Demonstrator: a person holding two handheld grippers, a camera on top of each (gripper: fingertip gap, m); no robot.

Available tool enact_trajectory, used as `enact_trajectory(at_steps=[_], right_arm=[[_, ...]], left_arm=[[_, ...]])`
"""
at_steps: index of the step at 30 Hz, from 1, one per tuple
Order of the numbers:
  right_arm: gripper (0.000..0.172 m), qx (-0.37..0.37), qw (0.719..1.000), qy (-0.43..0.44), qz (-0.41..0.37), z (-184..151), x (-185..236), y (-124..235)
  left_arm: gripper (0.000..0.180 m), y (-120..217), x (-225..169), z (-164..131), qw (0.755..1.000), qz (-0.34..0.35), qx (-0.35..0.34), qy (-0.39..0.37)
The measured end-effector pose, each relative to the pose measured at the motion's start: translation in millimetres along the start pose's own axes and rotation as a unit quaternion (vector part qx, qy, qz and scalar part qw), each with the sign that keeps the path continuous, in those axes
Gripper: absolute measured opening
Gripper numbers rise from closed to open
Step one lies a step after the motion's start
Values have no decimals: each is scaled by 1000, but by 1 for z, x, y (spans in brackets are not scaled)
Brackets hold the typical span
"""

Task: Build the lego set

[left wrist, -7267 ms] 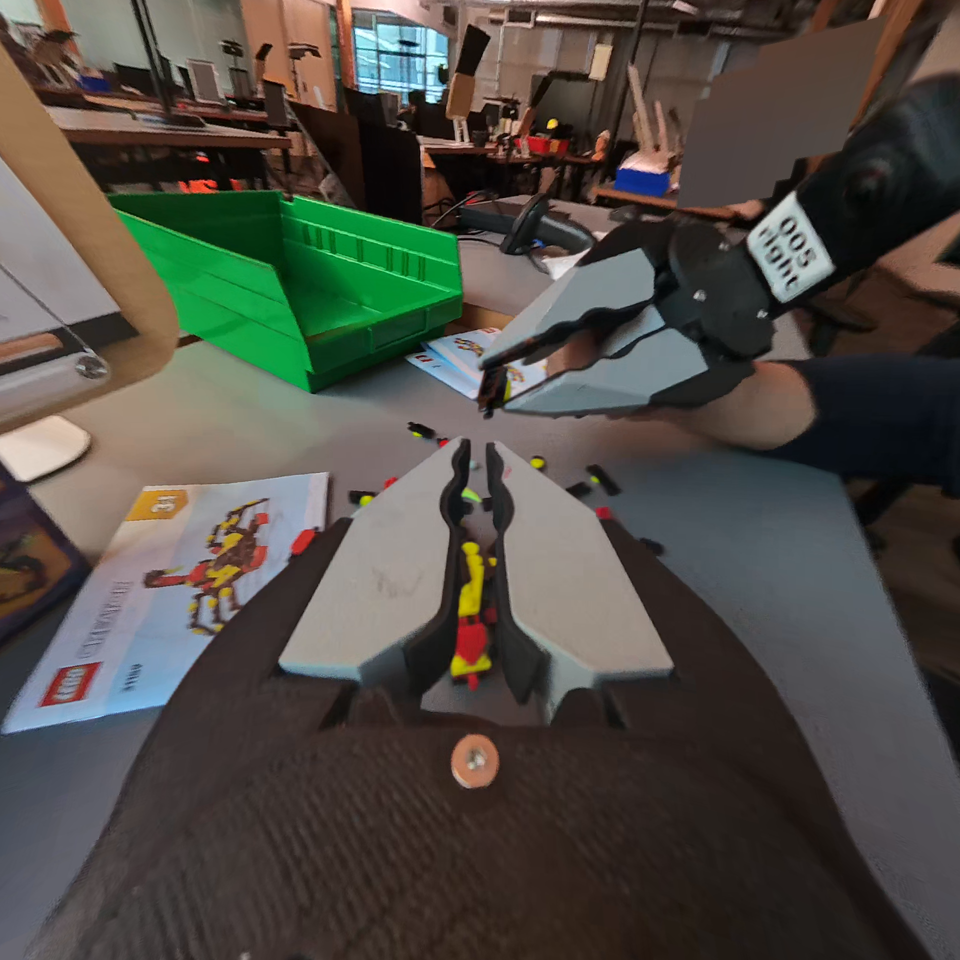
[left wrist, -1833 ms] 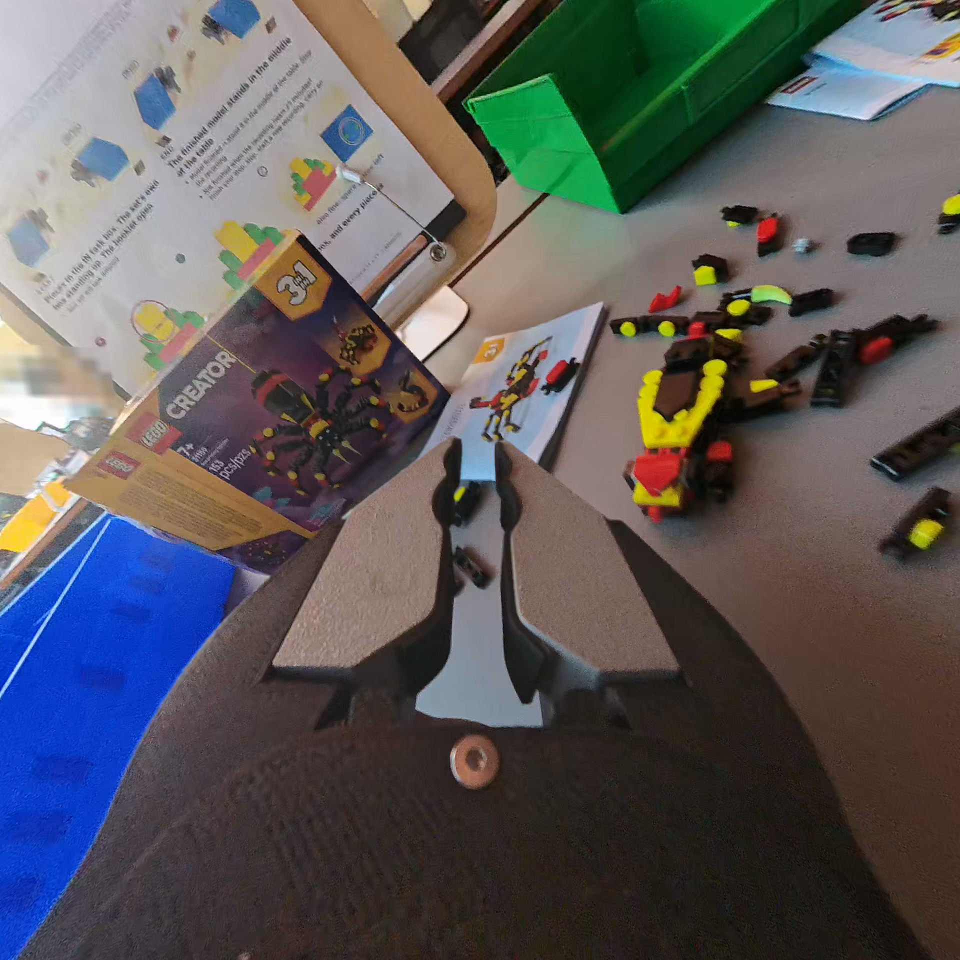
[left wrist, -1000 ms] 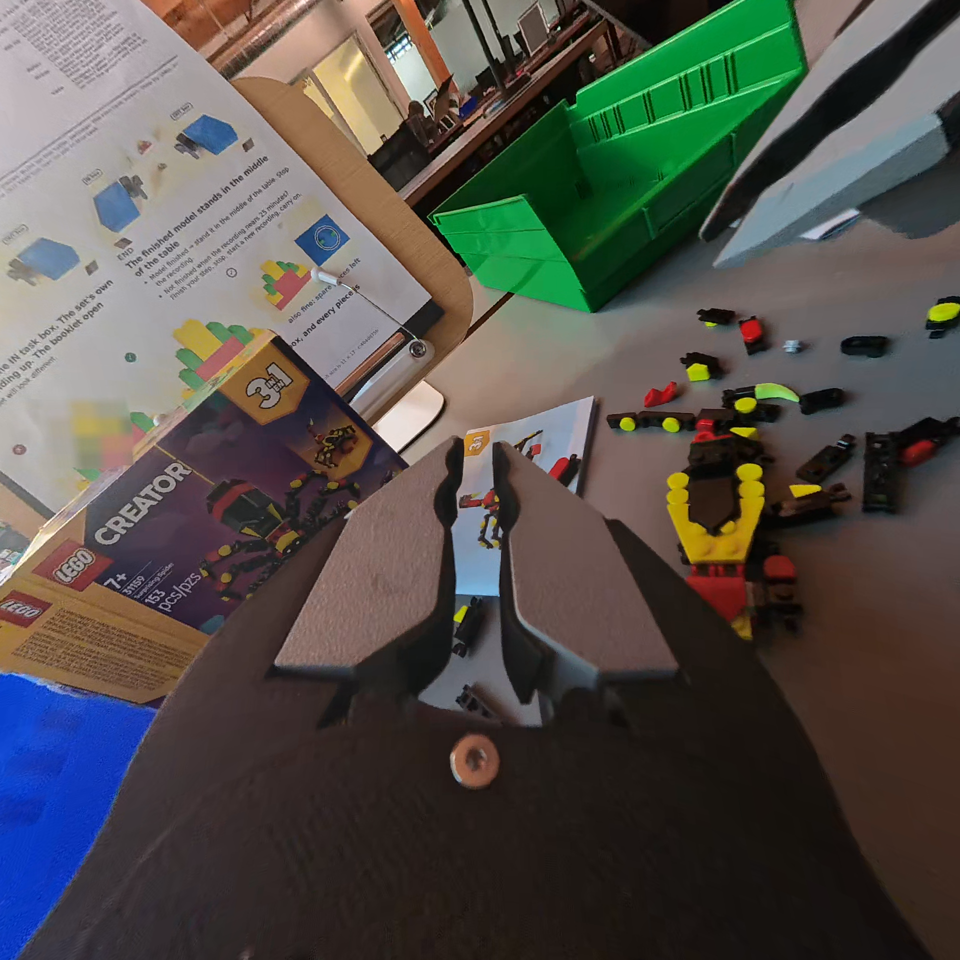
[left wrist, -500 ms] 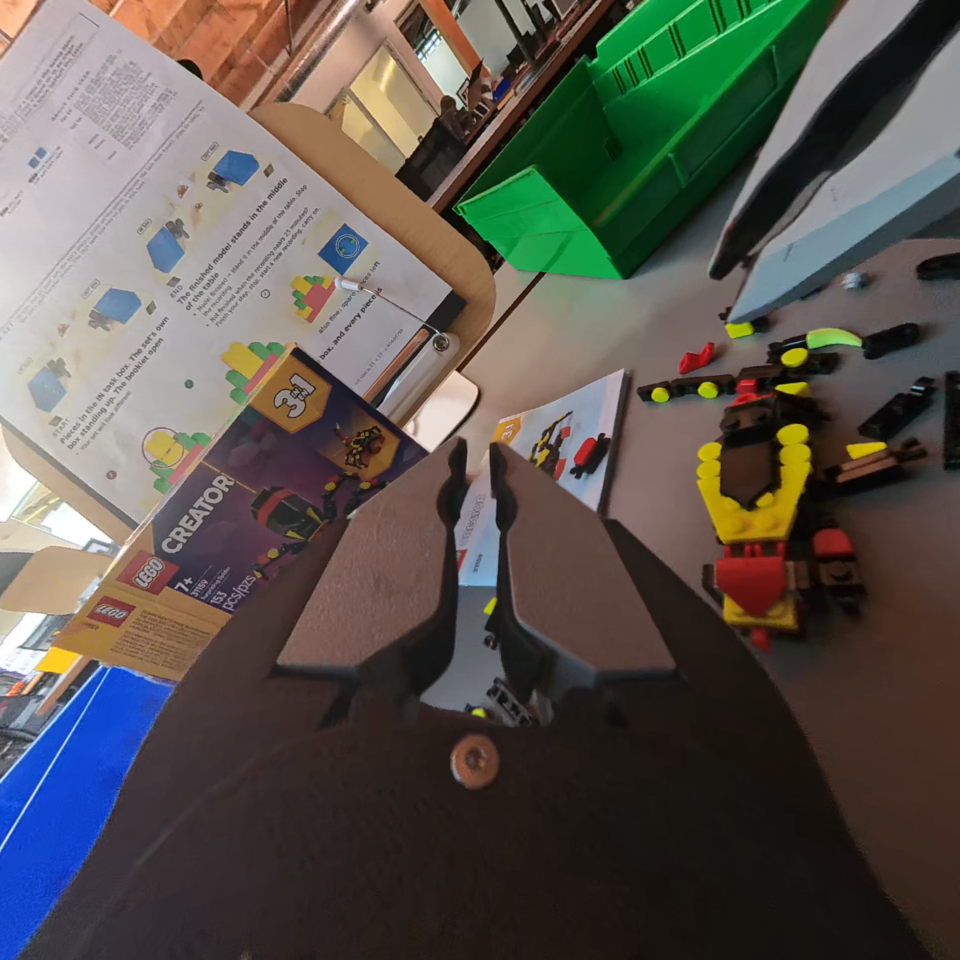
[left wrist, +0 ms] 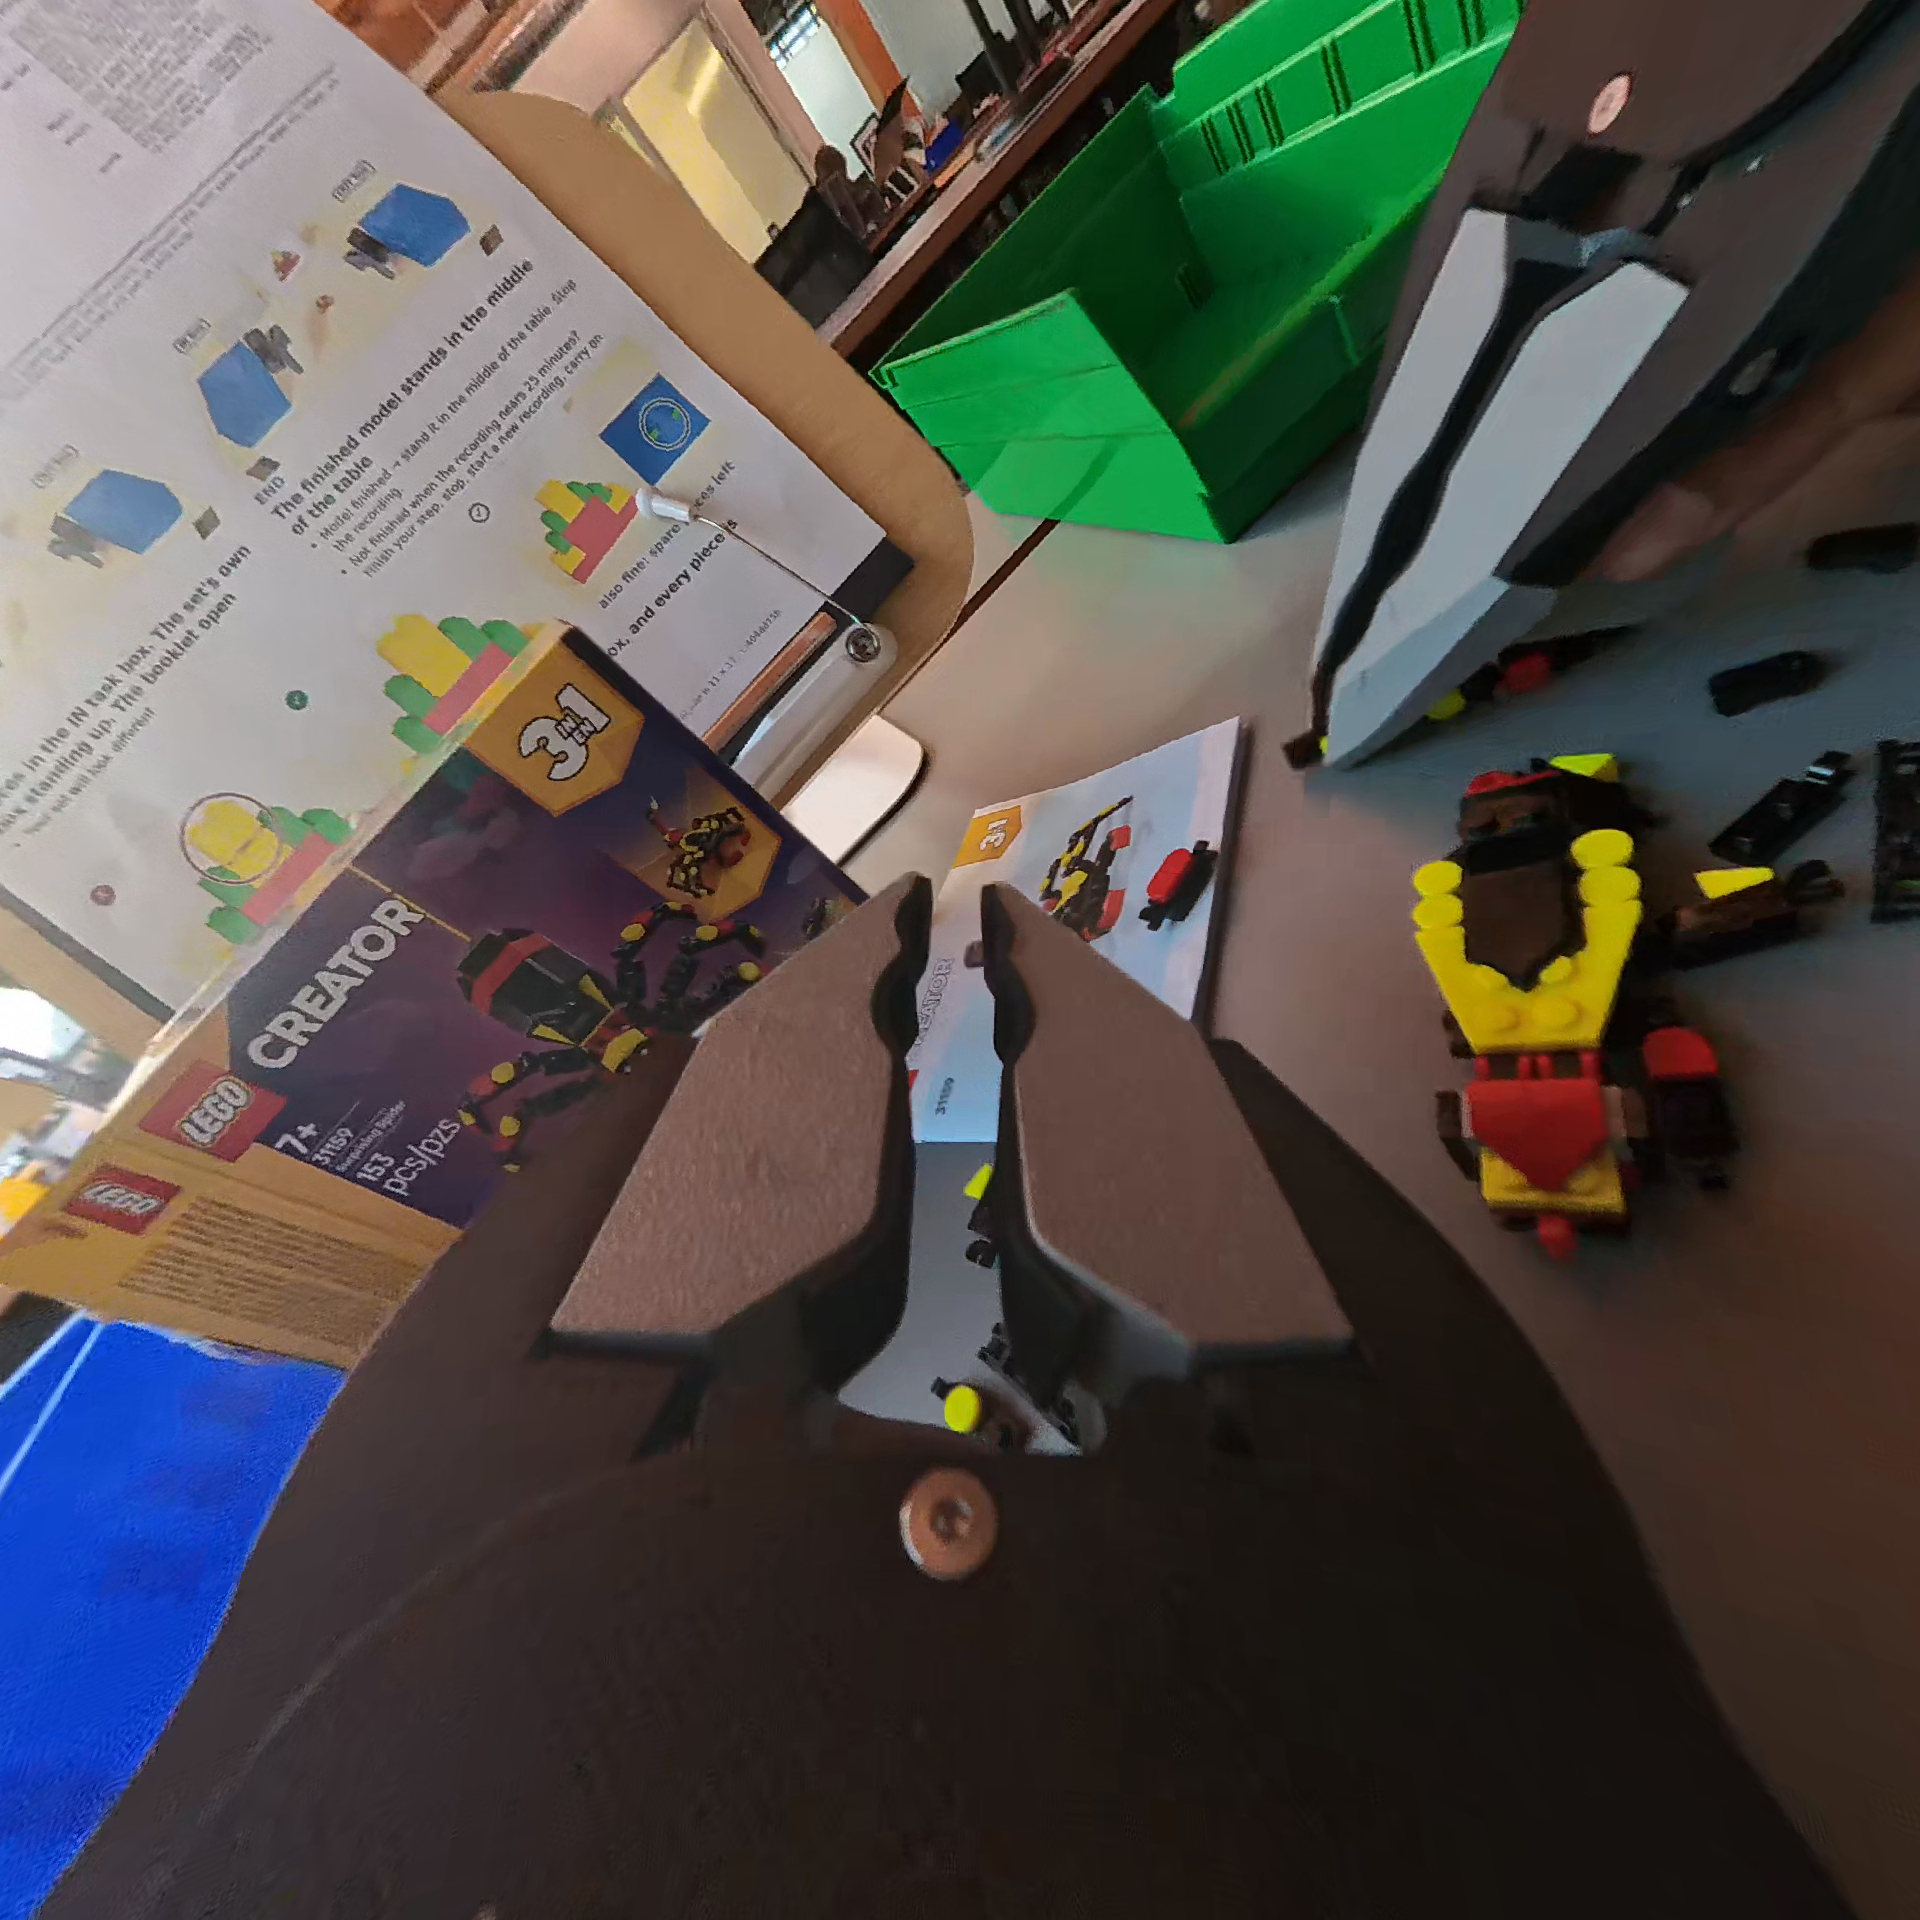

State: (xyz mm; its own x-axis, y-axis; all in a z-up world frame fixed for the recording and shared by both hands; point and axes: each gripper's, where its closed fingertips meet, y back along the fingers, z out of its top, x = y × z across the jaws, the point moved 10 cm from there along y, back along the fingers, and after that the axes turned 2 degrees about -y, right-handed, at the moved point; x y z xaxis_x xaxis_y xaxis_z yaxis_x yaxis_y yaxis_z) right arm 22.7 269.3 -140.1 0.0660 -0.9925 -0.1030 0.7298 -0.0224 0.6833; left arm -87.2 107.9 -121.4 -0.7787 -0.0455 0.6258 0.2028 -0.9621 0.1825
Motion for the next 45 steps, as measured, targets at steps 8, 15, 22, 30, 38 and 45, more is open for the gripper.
enact_trajectory(at_steps=[8, 15, 22, 30, 38, 45], right_arm=[[3, -215, 966, -114, 90, 16, -18, 44], [3, -416, 854, -217, 225, 24, 3, 69], [2, -466, 842, -153, 224, 35, 43, 71], [2, -510, 836, -126, 156, 35, 53, 77], [2, -500, 842, -83, 184, 36, 67, 73], [4, -500, 849, -58, 164, 34, 57, 85]], left_arm=[[10, 3, 9, -1, 997, -51, -12, 64], [27, 9, -22, 40, 969, -201, -86, 118], [29, 18, -13, 45, 900, -284, -173, 282], [32, 21, -5, 38, 816, -383, -217, 375], [17, 23, -4, 39, 790, -406, -234, 396], [8, 22, 14, 26, 758, -424, -244, 431]])
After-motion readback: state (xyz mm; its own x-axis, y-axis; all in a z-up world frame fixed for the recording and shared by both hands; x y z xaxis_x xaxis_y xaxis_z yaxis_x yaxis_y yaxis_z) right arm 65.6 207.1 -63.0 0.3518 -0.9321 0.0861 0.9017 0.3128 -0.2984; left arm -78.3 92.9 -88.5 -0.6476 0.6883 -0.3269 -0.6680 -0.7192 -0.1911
